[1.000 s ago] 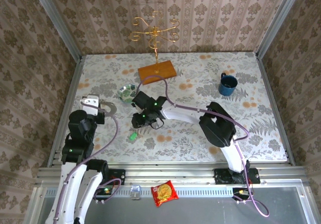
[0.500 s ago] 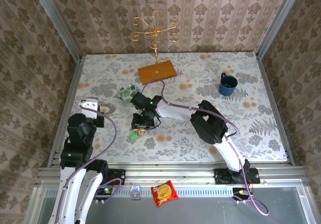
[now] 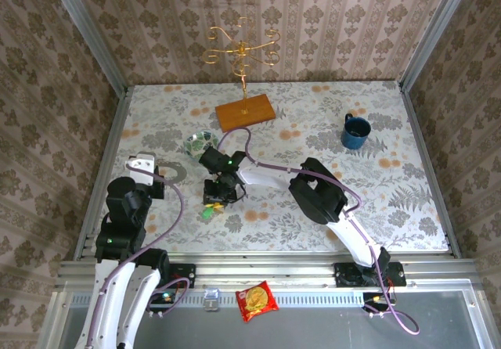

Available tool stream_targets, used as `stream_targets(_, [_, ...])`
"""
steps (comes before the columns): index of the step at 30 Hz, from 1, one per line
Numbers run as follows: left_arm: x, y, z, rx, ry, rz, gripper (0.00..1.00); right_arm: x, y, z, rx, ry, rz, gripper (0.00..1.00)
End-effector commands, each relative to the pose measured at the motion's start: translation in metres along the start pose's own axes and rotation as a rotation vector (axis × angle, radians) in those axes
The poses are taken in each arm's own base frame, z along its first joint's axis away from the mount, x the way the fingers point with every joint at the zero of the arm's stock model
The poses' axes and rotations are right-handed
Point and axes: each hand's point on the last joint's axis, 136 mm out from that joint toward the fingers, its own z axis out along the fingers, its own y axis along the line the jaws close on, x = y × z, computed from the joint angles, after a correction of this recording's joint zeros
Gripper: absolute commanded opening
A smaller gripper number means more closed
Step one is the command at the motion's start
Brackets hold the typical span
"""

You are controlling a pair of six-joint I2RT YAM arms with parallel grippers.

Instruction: Put the keys on the keyring

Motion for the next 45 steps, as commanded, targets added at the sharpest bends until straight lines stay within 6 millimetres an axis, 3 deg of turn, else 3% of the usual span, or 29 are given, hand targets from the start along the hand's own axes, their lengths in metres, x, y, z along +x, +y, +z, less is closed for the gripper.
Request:
stream_targets(1, [-0.016, -0.001, -0.001, 0.007, -0.069, -0.023, 0.0, 0.003, -0.004, 0.001, 0.026, 0.025, 0.037, 0.22])
stream_targets(6, [-0.015, -0.002, 0.0, 0.013, -0.067, -0.024, 0.0, 0.002, -0.007, 0.0, 0.037, 0.019, 0.047, 0.15])
stream_targets(11, [-0.018, -0.003, -0.001, 0.022, -0.072, -0.018, 0.0, 0.001, -0.006, -0.004, 0.036, 0.005, 0.035, 0.0])
stream_targets(16, [-0.023, -0.015, -0.003, 0.095, -0.083, 0.011, 0.0, 0.001, -0.006, -0.03, 0.05, -0.062, -0.019, 0.0])
stream_targets(21, [-0.036, -0.05, -0.017, 0.313, -0.121, 0.087, 0.0, 0.014, -0.026, -0.07, 0.096, -0.145, -0.092, 0.0])
stream_targets(28, [-0.052, -0.093, -0.03, 0.587, -0.187, 0.132, 0.0, 0.033, -0.091, -0.118, 0.195, -0.308, -0.219, 0.0])
stream_targets(32, [-0.051, -0.113, -0.025, 0.688, -0.163, 0.15, 0.0, 0.032, -0.111, -0.142, 0.193, -0.377, -0.303, 0.0])
stream_targets(37, [-0.046, -0.141, -0.018, 0.765, -0.122, 0.235, 0.0, 0.025, -0.128, -0.173, 0.191, -0.462, -0.37, 0.0])
stream_targets(45, [-0.033, -0.198, -0.011, 0.914, -0.067, 0.39, 0.0, 0.019, -0.137, -0.208, 0.132, -0.554, -0.482, 0.0])
